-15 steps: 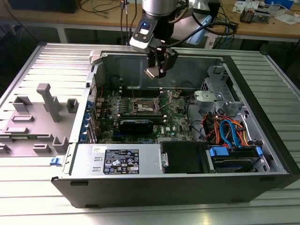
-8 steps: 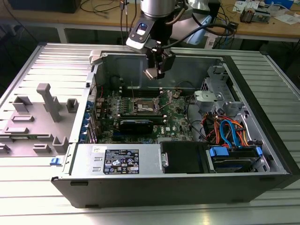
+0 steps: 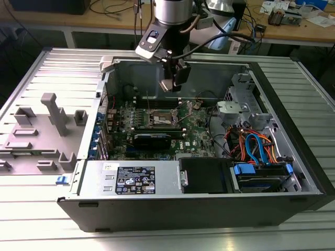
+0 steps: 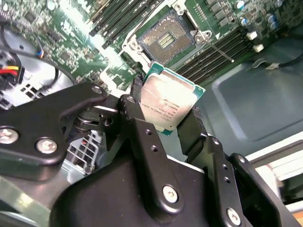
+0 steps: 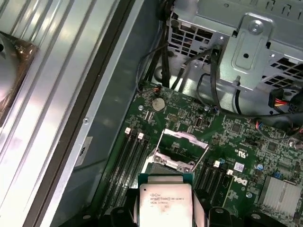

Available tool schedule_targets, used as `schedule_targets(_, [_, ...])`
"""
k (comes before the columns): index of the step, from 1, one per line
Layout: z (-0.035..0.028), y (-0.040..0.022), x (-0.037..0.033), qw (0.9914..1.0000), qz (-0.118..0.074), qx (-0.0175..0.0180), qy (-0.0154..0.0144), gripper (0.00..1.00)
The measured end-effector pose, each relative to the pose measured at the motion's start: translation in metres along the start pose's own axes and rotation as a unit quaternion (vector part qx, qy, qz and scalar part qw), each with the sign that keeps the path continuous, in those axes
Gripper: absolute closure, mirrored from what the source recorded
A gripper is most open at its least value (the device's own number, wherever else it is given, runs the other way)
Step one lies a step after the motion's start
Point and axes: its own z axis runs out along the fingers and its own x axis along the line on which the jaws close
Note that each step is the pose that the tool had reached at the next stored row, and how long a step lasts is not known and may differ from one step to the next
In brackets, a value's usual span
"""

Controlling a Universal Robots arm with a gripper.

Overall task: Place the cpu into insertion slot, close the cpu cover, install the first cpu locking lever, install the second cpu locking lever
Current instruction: 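Place the cpu into insertion slot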

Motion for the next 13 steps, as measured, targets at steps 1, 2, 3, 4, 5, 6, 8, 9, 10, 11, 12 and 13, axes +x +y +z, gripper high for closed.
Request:
schedule_targets(1, [0.0014, -0.0001, 0.0000, 0.99997, 0.007, 0.0001, -0.0006, 0.46])
schedule_targets(2, [0.0029, -0.0003, -0.0001, 0.99988, 0.016, 0.0004, -0.0011, 0.46])
schedule_targets(3, [0.0042, -0.0004, -0.0001, 0.99973, 0.023, 0.0008, -0.0015, 0.46])
schedule_targets(4, [0.0055, -0.0005, -0.0001, 0.99957, 0.029, 0.0011, -0.0019, 0.46])
schedule_targets(5, [0.0074, -0.0006, -0.0002, 0.99929, 0.038, 0.0016, -0.0024, 0.46])
schedule_targets(6, [0.0087, -0.0007, -0.0002, 0.99911, 0.042, 0.0020, -0.0027, 0.46])
schedule_targets(8, [0.0124, -0.0006, -0.0004, 0.99881, 0.049, 0.0023, -0.0030, 0.46])
schedule_targets(9, [0.0147, -0.0008, -0.0005, 0.99870, 0.051, 0.0025, -0.0032, 0.46])
schedule_targets(10, [0.0164, -0.0009, -0.0006, 0.99865, 0.052, 0.0027, -0.0032, 0.46])
schedule_targets(11, [0.0187, -0.0010, -0.0006, 0.99858, 0.053, 0.0037, -0.0030, 0.46])
schedule_targets(12, [0.0194, -0.0011, -0.0006, 0.99855, 0.053, 0.0044, -0.0029, 0.46])
schedule_targets(13, [0.0198, -0.0012, -0.0006, 0.99854, 0.054, 0.0047, -0.0028, 0.46])
